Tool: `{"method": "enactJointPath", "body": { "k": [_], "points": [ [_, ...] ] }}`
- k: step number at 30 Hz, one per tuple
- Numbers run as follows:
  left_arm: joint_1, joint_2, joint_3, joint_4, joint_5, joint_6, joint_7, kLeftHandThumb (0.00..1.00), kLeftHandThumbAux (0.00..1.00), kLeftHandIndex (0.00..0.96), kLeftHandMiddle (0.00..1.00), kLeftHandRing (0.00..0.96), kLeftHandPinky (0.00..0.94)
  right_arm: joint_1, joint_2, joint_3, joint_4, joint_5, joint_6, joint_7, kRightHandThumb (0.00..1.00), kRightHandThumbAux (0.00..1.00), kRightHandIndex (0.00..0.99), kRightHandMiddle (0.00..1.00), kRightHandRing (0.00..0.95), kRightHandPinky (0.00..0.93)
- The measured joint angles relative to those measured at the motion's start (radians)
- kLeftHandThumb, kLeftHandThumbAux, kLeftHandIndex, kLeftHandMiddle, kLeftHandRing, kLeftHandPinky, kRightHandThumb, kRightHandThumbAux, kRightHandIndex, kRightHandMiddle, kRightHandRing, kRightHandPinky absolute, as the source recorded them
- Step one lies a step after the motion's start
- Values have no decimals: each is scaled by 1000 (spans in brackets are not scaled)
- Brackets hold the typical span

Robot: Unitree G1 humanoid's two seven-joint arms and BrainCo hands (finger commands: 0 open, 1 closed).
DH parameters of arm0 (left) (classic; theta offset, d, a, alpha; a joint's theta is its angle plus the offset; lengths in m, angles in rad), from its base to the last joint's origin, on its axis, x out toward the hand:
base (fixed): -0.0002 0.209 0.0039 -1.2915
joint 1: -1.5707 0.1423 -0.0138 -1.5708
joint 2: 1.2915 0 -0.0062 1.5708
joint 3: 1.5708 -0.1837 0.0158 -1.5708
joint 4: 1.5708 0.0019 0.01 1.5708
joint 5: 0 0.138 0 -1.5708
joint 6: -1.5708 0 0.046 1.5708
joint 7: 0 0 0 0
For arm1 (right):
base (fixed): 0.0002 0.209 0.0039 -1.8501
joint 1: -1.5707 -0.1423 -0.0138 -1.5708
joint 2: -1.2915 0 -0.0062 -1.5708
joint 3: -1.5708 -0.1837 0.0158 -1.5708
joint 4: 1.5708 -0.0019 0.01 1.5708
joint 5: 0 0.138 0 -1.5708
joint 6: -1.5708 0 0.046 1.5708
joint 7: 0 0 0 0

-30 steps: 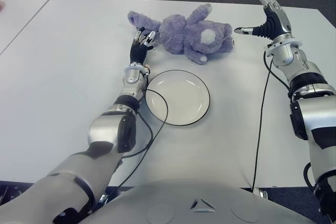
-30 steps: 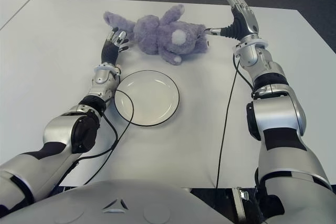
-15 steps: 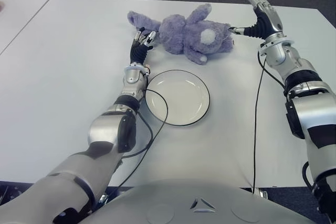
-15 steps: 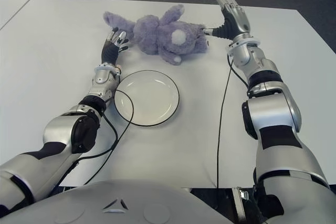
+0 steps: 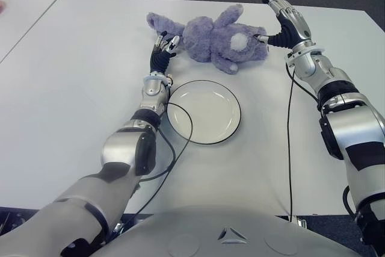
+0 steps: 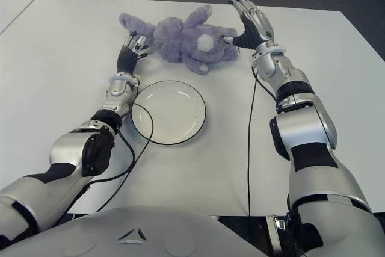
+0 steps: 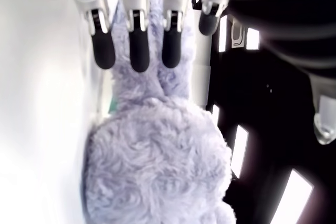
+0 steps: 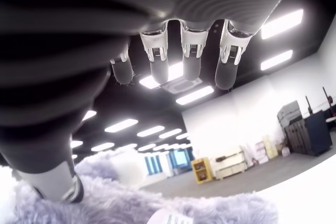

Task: Put the doll into the plate.

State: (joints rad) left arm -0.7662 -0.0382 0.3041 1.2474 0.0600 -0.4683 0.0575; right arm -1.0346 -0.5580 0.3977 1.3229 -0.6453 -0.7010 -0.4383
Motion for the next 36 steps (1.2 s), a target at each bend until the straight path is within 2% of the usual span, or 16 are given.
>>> {"method": "enactJointPath", "body": {
  "k": [10,23,36],
  "points": [
    [0,1,-7,0,0,0,0,0,430,50,206,224,253,-5,31,17,0,0,0,-4,468,688,0,0,41,194],
    [0,1,-8,0,0,1,7,0,426,55,216,237,260,-5,82,35,0,-13,9,-25,576,702,0,0,51,209],
    [0,1,-9,0,0,1,7,0,431,44,215,236,263,-5,108,34,0,-11,6,-14,664,695,0,0,62,234]
  ]
}}
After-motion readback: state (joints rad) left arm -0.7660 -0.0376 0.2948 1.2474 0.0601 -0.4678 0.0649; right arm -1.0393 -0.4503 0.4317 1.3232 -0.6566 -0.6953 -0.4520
